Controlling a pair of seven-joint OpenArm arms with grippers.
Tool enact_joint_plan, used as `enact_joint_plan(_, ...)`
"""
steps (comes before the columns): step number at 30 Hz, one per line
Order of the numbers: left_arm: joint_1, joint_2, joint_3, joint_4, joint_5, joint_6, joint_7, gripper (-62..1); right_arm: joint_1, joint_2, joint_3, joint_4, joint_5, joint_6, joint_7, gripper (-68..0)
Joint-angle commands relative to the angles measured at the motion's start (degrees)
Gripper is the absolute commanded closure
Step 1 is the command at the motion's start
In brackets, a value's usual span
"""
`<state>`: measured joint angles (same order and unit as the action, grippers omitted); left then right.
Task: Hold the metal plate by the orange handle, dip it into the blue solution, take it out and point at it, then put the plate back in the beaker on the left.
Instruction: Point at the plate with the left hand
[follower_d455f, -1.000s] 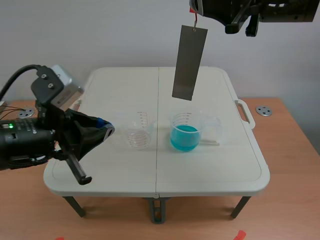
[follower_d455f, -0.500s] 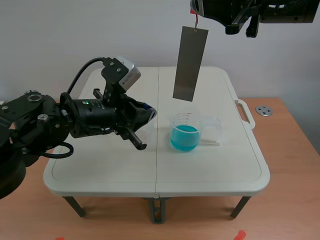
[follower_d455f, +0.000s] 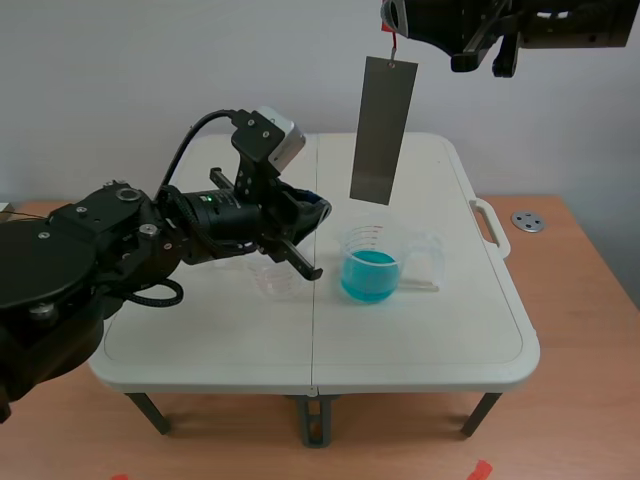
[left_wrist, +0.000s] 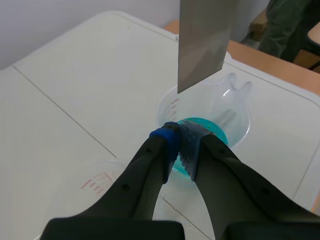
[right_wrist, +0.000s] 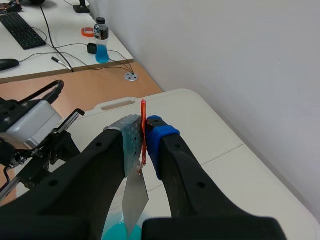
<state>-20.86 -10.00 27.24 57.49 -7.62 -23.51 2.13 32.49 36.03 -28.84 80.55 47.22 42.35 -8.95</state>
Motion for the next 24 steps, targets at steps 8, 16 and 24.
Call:
enact_joint_plan(8, -1.22, 2.51, -0.24, 0.42, 1.95, 5.09, -2.78, -1.3, 1.44, 0.59, 0.83, 0.37, 1.01, 0.37, 1.11, -1.1)
enact_joint_plan(16, -1.20, 2.64, -0.24, 0.42, 2.78, 6.45, -3.21, -1.3, 1.44, 0.59, 0.83, 0.37, 1.01, 0.37, 1.11, -1.1)
enact_joint_plan(24, -1.20, 2.45, -0.24, 0.42, 2.78, 6.45, -3.19, -1.3, 1.44, 0.59, 0.83, 0.37, 1.01, 0.37, 1.11, -1.1)
